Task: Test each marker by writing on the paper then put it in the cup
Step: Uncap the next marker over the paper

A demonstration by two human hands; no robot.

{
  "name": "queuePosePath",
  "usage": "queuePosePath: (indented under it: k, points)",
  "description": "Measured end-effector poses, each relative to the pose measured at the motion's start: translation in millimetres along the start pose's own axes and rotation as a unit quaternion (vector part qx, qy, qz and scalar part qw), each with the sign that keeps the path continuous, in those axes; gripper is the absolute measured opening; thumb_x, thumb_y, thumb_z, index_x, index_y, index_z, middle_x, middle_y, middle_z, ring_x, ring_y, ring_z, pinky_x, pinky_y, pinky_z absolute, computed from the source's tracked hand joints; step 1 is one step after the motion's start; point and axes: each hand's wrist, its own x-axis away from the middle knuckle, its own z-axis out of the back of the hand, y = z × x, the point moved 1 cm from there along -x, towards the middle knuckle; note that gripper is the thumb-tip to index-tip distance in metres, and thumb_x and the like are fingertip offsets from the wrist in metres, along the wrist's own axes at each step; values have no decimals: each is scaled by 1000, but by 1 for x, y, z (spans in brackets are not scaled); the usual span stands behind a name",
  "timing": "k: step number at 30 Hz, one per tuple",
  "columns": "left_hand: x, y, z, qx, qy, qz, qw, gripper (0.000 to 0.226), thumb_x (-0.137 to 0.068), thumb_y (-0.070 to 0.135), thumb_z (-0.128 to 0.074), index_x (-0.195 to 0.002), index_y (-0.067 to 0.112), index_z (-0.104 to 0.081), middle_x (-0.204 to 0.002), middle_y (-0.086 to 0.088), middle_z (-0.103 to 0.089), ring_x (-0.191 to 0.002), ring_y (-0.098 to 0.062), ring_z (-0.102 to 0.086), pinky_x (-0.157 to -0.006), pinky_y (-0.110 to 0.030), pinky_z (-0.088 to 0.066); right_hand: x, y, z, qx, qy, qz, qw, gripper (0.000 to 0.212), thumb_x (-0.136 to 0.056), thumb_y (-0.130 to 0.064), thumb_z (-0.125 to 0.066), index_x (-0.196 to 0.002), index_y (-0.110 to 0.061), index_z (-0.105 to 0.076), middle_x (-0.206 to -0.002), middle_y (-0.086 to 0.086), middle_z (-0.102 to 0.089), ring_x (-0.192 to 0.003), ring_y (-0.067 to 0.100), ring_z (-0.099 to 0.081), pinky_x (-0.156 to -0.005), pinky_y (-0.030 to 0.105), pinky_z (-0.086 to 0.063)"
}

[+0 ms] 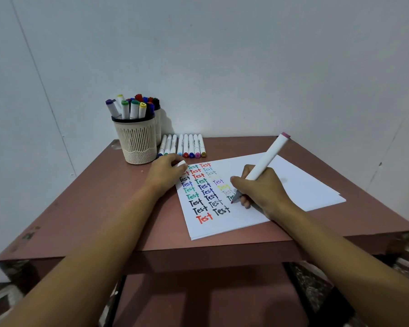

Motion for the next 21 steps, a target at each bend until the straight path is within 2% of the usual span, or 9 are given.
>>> queuePosePath:
  k: [4, 11, 16, 21]
  points:
    - [1, 1, 0, 0, 2, -3, 1000, 27, -90, 20, -56, -114, 10, -64, -114, -4, -64, -91, -9, -50, -76, -20, -33, 0, 1, 0, 18, 24, 5, 1000, 35, -77, 5, -56, -52, -10, -36, -39, 2, -44, -33, 15, -41, -37, 21, -33]
    - [3, 2, 0, -7, -5, -8, 1000, 23, -90, 19, -56, -110, 11, -65, -112, -3, -65, -90, -8, -49, -73, -18, -32, -1, 0, 1, -8, 17, -4, 1000, 38, -78, 6, -55, -51, -12, -35, -43, 8, -45, -34, 17, -41, -39, 20, -33]
    - [2, 2, 0, -8, -12, -5, 1000, 24, -90, 20, -56, -111, 11, -65, -115, -3, -64, -92, -7, -49, -76, -19, -33, 1, -2, 0, 34, -1, -7, 999, 38, -79, 2, -54, -52, -13, -32, -38, 5, -44, -32, 15, -39, -38, 19, -29]
    - [1, 1, -1, -4, -12, -2, 1000, 25, -90, 20, -56, -112, 11, -64, -115, -3, -63, -92, -7, -49, -74, -18, -32, -1, -1, 1, 6, 23, -9, 1000, 40, -79, 3, -54, -51, -13, -30, -36, 2, -39, -35, 19, -35, -39, 20, -28]
